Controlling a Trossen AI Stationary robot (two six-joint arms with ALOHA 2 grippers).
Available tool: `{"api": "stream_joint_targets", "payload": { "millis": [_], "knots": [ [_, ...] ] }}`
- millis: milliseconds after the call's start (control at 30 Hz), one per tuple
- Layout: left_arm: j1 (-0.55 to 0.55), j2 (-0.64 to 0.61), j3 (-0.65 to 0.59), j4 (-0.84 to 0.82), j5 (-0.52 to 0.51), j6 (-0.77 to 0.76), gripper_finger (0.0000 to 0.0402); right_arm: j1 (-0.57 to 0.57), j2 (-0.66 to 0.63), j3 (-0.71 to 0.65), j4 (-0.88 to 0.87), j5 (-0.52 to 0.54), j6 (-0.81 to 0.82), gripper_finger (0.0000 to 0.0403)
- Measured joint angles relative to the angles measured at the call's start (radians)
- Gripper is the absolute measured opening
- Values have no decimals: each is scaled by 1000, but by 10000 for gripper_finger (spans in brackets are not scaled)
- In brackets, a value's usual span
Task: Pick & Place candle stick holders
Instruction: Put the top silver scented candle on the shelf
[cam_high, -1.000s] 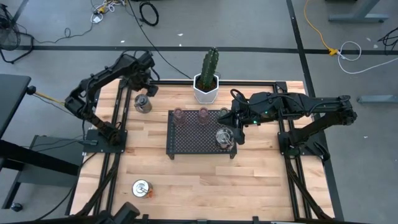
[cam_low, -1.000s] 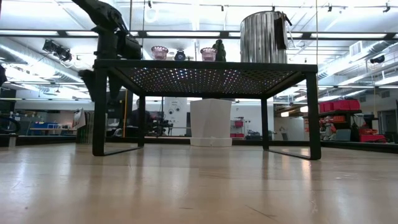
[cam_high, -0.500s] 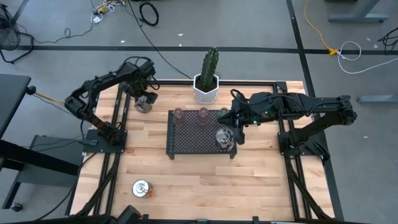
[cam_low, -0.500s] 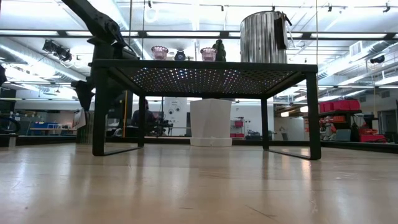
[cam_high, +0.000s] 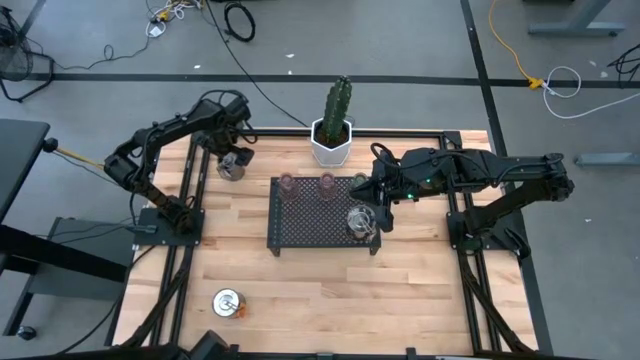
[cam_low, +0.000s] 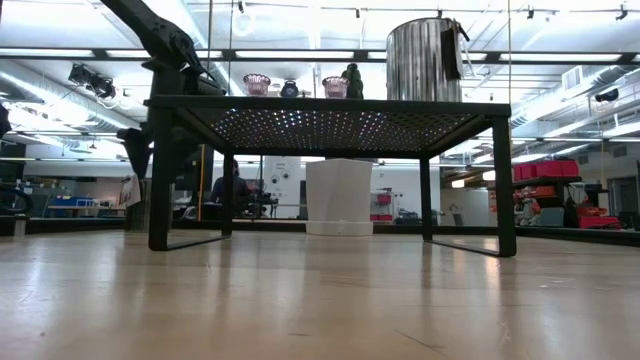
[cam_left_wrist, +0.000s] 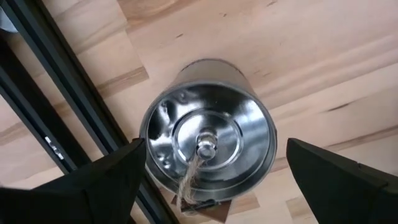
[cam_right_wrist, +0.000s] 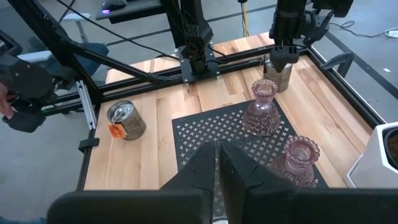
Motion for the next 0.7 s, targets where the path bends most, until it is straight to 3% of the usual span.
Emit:
{"api": "stream_joint_targets", "payload": {
  "millis": [700],
  "knots": [
    [-2,0,0,21,-109,13,387,-1,0,0,27,0,0,23]
  ]
}}
